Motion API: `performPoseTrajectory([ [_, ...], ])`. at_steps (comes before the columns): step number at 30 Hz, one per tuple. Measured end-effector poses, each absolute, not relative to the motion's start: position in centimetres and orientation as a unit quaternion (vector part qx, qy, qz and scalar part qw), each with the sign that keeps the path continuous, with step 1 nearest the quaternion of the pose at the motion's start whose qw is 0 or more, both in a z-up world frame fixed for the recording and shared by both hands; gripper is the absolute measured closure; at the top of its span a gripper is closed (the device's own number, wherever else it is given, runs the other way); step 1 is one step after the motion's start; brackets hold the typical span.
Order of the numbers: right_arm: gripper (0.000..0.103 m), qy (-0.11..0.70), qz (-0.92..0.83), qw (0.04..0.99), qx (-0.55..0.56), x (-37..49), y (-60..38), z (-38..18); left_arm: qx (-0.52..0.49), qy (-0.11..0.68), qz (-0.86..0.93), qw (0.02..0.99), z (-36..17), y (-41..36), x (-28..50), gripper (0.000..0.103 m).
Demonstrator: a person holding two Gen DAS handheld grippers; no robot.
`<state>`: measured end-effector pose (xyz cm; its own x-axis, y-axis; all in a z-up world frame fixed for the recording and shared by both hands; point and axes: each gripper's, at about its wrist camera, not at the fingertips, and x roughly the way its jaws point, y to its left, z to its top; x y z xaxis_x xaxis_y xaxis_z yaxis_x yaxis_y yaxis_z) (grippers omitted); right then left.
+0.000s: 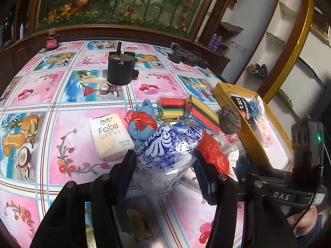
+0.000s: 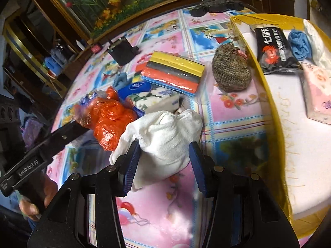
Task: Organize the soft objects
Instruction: 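Grasp the blue-white plastic bag with the left tool while the right tool grasps another white cloth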
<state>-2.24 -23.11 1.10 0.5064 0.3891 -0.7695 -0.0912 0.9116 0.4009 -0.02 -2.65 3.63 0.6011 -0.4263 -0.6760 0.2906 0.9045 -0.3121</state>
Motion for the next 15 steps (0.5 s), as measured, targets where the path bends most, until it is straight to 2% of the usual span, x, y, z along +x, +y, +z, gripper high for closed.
performPoseTrajectory([
  [2,0.084,0.47,0.154,0.854,0.16,-2.3,-23.0,0.9,-0.088,0.398,-0.204,0.89,3.7,-2.7,-0.1,0.047],
  [4,0.092,0.461,0.166,0.855,0.168,-2.6,-23.1,1.1,-0.089,0.397,-0.204,0.891,3.7,-2.7,-0.2,0.047],
  [9,0.093,0.412,0.157,0.882,0.166,-4.1,-24.0,2.8,-0.095,0.383,-0.209,0.895,4.1,-2.5,-0.4,0.047],
  [15,0.093,0.368,0.168,0.902,0.153,-5.9,-23.9,4.6,-0.066,0.33,-0.224,0.915,5.6,-3.5,-2.1,0.047],
])
